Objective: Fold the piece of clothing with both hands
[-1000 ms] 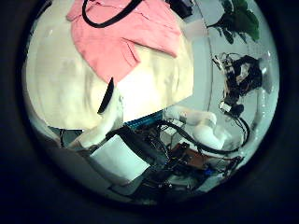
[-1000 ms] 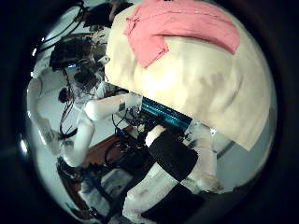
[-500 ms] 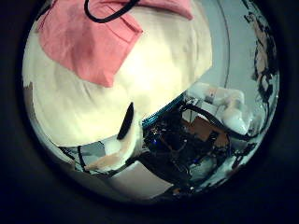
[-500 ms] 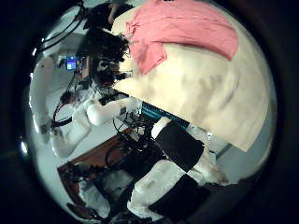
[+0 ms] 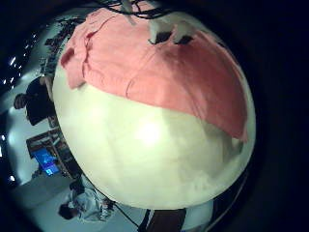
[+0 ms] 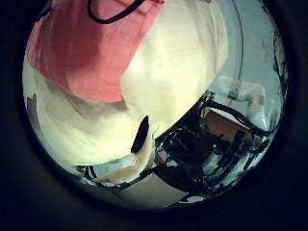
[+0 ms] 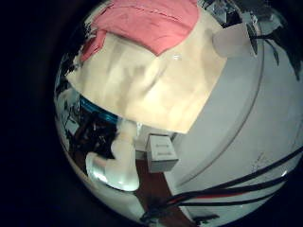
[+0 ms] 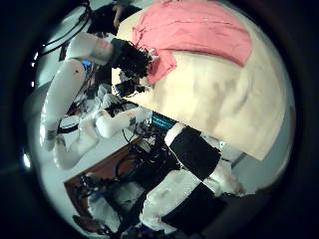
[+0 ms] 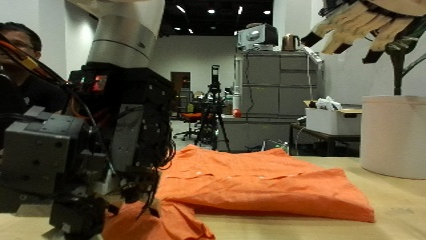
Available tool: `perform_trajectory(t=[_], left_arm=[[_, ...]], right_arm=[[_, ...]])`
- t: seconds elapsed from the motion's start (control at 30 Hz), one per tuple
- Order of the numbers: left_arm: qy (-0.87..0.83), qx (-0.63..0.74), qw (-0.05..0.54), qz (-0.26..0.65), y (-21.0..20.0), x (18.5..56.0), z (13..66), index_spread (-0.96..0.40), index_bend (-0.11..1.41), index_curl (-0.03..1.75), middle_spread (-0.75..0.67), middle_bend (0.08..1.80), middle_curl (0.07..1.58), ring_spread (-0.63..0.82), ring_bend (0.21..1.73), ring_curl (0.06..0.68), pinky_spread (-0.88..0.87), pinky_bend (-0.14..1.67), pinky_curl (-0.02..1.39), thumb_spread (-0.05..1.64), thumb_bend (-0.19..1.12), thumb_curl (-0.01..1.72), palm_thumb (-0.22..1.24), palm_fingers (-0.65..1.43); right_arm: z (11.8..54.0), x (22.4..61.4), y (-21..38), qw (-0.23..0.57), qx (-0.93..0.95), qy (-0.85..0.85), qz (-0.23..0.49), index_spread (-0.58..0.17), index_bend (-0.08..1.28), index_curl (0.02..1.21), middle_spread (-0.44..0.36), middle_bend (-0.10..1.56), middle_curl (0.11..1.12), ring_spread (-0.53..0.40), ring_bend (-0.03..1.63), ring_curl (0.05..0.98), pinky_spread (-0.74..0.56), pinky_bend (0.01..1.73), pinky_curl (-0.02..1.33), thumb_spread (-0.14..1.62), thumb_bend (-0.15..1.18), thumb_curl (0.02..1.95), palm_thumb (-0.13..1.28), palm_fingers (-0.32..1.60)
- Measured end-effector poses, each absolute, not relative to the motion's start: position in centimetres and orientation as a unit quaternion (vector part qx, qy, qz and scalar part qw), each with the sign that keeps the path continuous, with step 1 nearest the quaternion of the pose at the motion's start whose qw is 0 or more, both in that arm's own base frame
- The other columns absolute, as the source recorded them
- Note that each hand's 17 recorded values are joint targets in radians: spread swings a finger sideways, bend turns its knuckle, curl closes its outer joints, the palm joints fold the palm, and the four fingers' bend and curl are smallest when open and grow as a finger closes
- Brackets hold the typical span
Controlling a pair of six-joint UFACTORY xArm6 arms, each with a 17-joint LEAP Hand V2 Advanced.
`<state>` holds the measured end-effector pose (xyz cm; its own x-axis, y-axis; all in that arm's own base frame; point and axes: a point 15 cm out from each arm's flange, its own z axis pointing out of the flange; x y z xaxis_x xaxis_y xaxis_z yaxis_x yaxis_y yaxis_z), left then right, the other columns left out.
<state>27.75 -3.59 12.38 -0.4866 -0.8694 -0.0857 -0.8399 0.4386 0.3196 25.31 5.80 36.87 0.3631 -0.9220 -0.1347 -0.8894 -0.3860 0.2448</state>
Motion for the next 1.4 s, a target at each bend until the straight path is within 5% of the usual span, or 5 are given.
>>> perform_trajectory(t=[0.17,0.33,0.47,0.7,1.4], left_arm=[[-0.842,0.504,0.019,-0.192,-3.0,27.9,12.0,0.08,0.17,0.28,0.03,0.55,0.43,0.23,0.5,0.242,0.23,0.22,0.28,0.92,-0.02,0.32,0.37,0.45],[-0.842,0.504,0.014,-0.19,-3.0,28.4,12.3,-0.1,0.19,0.29,-0.2,0.76,0.56,-0.25,0.9,0.367,-0.28,0.59,0.39,0.95,0.04,0.36,0.61,1.15],[-0.839,0.507,0.022,-0.195,-2.6,28.4,13.1,-0.24,0.3,0.35,-0.31,0.83,0.68,-0.4,1.08,0.471,-0.5,0.84,0.5,0.96,0.06,0.41,0.75,1.2],[-0.838,0.501,0.05,-0.211,-2.5,27.8,16.3,-0.44,0.51,0.5,-0.43,0.92,0.8,-0.46,1.21,0.532,-0.63,1.02,0.58,0.94,0.01,0.48,0.83,1.12],[-0.84,0.499,0.067,-0.202,-4.2,27.2,20.2,-0.65,0.46,0.93,-0.53,0.97,0.98,-0.46,1.32,0.557,-0.67,1.13,0.63,0.97,-0.02,0.55,0.78,0.97]], right_arm=[[36.9,25.0,5.6,0.07,0.822,-0.551,-0.129,-0.251,0.17,0.29,0.119,0.2,0.34,0.23,0.25,0.273,0.37,0.26,0.31,1.37,-0.01,0.21,0.52,0.23],[36.9,24.9,4.9,0.081,0.82,-0.553,-0.122,-0.249,0.17,0.3,0.125,0.2,0.34,0.228,0.24,0.269,0.37,0.25,0.31,1.38,-0.01,0.2,0.51,0.23],[36.9,24.7,4.7,0.083,0.82,-0.553,-0.122,-0.249,0.18,0.3,0.131,0.19,0.34,0.227,0.23,0.267,0.38,0.25,0.31,1.38,-0.01,0.2,0.51,0.23],[35.7,24.7,3.9,0.109,0.816,-0.554,-0.124,-0.233,0.17,0.31,0.134,0.19,0.33,0.23,0.24,0.265,0.36,0.25,0.31,1.4,0.0,0.2,0.55,0.26],[18.1,29.2,3.3,0.145,0.822,-0.538,-0.114,-0.184,0.17,0.31,0.068,0.25,0.37,0.039,0.4,0.301,0.05,0.22,0.29,1.12,-0.02,0.28,0.66,0.41]])
